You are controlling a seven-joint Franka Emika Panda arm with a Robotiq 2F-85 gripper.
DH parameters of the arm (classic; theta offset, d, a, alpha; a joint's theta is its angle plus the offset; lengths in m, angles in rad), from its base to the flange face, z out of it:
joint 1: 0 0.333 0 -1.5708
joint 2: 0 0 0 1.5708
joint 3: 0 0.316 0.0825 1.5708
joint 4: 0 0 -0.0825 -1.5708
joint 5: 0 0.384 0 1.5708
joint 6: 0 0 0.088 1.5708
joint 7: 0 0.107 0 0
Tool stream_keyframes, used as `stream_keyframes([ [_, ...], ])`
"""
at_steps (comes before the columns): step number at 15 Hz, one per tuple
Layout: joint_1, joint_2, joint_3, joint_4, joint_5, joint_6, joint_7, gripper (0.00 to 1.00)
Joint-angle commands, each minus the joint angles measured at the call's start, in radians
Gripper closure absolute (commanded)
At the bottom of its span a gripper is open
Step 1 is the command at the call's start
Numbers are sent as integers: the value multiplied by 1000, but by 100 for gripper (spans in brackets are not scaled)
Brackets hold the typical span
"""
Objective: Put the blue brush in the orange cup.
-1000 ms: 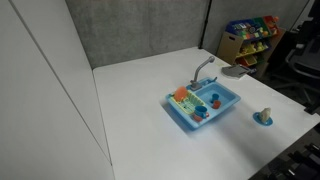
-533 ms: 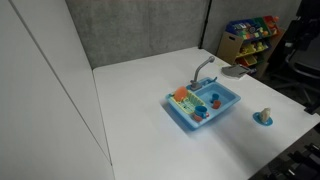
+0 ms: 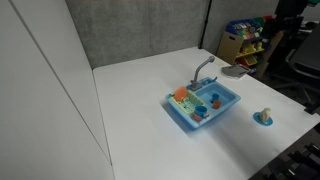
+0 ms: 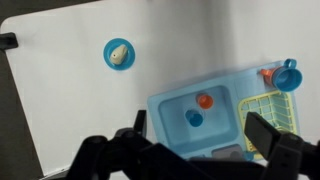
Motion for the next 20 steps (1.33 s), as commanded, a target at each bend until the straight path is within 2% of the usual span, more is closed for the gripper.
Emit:
stream_keyframes([
  [1, -7, 95, -5, 86, -1, 50, 108, 0],
  [8, -8, 263, -40, 179, -2, 161, 313, 0],
  [20, -23, 536, -92, 412, 52, 157, 509, 0],
])
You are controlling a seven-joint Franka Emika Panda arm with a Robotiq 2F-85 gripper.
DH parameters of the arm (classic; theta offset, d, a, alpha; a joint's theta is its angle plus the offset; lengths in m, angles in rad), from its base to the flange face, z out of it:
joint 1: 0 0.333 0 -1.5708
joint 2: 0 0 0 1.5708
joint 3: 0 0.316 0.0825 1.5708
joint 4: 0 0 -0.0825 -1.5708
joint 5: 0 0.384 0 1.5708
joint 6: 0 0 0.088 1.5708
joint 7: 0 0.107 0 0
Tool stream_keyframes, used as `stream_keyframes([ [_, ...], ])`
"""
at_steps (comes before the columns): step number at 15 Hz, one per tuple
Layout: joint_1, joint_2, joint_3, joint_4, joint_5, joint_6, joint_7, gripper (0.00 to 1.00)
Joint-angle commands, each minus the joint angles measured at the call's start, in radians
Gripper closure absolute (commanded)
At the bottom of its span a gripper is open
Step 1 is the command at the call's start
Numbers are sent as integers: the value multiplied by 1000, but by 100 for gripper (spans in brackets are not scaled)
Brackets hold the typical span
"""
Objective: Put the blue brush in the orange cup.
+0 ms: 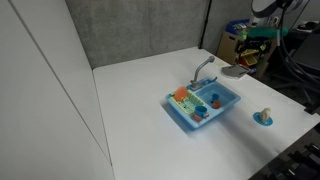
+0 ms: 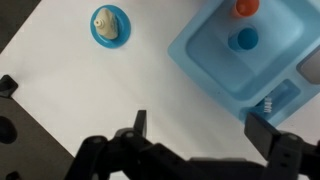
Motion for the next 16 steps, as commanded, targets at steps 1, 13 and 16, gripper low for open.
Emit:
stream_keyframes([
  [1, -6, 93, -5, 118, 32, -16, 45, 0],
  [13, -30, 374, 4, 389, 90, -36, 59, 0],
  [16, -30, 384, 10, 423, 92, -59, 43, 0],
])
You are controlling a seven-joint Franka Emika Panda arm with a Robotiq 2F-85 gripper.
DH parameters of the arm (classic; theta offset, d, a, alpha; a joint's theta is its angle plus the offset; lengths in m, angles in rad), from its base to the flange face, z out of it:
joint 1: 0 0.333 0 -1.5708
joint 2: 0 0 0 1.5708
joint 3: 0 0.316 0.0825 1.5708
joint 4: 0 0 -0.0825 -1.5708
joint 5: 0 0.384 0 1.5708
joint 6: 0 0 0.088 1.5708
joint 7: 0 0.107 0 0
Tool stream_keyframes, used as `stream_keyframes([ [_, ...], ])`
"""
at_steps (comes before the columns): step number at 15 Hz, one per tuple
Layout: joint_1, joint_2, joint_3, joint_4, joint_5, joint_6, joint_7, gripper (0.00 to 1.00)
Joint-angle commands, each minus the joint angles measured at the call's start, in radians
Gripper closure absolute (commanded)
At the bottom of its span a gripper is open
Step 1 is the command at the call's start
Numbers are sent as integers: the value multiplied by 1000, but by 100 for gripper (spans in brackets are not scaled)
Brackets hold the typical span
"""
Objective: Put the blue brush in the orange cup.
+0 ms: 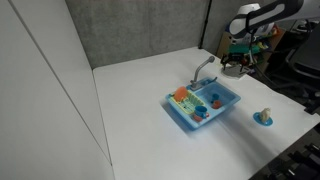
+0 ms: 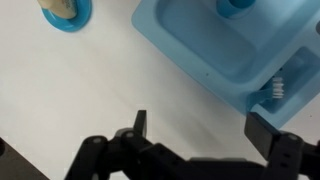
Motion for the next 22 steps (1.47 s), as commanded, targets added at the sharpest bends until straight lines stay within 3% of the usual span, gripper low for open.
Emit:
stream_keyframes([
  [1, 1, 12, -1, 18, 2, -7, -2, 0],
  [5, 2, 18, -1, 24, 2, -10, -2, 0],
  [22, -22, 64, 44, -28, 119, 240, -29, 0],
])
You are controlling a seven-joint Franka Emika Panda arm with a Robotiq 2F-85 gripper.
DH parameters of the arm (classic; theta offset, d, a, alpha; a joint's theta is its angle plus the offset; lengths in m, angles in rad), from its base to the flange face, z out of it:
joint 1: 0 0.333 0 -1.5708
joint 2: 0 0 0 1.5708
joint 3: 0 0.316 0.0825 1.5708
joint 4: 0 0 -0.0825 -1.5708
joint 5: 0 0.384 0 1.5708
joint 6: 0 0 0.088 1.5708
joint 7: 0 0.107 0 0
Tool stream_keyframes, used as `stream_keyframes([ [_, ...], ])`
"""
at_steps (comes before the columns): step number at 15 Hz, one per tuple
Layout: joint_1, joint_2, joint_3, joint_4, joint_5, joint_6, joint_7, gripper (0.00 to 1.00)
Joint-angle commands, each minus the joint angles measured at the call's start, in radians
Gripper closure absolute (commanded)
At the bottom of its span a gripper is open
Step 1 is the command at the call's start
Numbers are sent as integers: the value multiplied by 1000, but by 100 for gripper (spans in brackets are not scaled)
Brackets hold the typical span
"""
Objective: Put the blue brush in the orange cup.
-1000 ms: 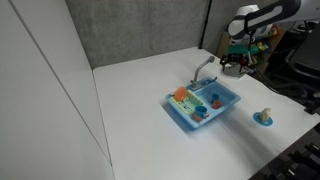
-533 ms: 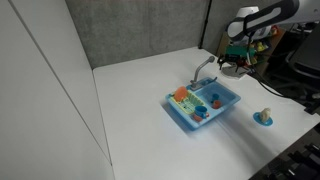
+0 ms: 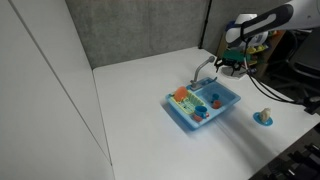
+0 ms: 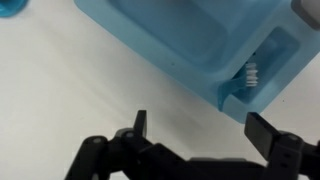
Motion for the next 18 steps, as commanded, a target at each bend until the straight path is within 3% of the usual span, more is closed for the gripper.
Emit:
stream_keyframes([
  [1, -18, 11, 20, -11, 40, 51, -18, 0],
  [14, -15, 62, 40, 6, 68, 99, -13, 2],
  [15, -15, 63, 40, 7, 69, 101, -13, 19],
  [18, -14, 66, 39, 6, 69, 106, -11, 40],
])
